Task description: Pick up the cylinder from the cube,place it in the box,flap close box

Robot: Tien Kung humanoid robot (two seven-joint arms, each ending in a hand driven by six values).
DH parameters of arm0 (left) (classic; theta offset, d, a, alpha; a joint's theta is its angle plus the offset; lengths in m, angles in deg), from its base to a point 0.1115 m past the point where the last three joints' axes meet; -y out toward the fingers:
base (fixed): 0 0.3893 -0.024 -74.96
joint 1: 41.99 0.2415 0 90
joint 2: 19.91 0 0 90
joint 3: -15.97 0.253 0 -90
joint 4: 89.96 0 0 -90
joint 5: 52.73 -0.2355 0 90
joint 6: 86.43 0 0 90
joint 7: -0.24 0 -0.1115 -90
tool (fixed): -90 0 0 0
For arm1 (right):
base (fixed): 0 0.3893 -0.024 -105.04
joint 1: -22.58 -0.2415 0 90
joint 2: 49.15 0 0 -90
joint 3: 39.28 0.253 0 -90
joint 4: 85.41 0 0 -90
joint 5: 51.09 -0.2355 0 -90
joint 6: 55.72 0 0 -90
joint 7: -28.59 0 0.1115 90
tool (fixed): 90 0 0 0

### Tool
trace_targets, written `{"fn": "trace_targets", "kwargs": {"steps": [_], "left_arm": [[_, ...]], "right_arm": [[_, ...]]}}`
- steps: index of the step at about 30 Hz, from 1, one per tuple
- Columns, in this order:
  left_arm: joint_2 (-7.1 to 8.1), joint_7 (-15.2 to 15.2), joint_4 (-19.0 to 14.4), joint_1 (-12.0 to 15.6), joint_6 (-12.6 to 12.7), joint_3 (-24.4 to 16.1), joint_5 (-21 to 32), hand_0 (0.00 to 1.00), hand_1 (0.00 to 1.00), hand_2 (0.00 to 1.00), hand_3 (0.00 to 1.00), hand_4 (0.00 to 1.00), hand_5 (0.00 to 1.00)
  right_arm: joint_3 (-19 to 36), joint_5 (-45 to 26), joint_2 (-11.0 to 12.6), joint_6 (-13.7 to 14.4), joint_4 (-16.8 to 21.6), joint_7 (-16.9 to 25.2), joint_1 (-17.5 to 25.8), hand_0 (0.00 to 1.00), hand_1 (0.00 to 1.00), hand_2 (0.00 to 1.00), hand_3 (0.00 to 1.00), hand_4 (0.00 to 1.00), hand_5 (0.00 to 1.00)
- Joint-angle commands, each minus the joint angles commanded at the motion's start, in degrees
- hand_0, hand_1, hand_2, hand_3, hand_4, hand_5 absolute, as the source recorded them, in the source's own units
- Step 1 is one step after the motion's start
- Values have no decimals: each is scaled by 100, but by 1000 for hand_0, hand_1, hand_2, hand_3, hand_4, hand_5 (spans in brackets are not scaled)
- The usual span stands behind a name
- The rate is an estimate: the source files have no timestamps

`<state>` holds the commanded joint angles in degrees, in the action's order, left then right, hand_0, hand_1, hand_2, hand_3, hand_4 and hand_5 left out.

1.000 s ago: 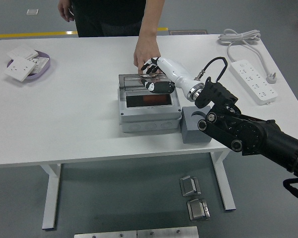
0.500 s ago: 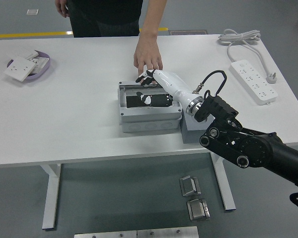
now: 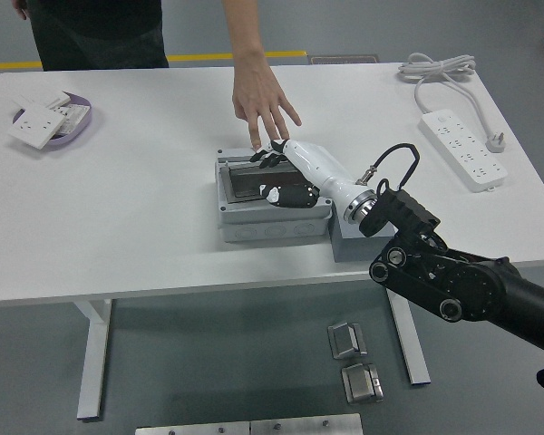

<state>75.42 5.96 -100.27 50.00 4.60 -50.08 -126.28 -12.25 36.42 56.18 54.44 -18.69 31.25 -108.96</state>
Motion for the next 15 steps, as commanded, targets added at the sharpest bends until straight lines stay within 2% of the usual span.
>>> {"fn": "trace_targets", "kwargs": {"steps": [8,12,15], "left_arm": [[-4,-4,0,-15,-5,-3,-4,596,619,601,611,674,299],[-10,-6,0,-5,1,-7,7,596,619,600,610,674,299],[-24,-4,0,44,20,-15,17,596,619,600,610,674,299]], "right_arm": [[369,227,57,1,78,-80,136,654,623,607,680,623,331],[928,589,152,45,191,-118,535,643,621,606,679,622,334],[1557,772,200,86,355,-87,953,643,621,606,679,622,334]]}}
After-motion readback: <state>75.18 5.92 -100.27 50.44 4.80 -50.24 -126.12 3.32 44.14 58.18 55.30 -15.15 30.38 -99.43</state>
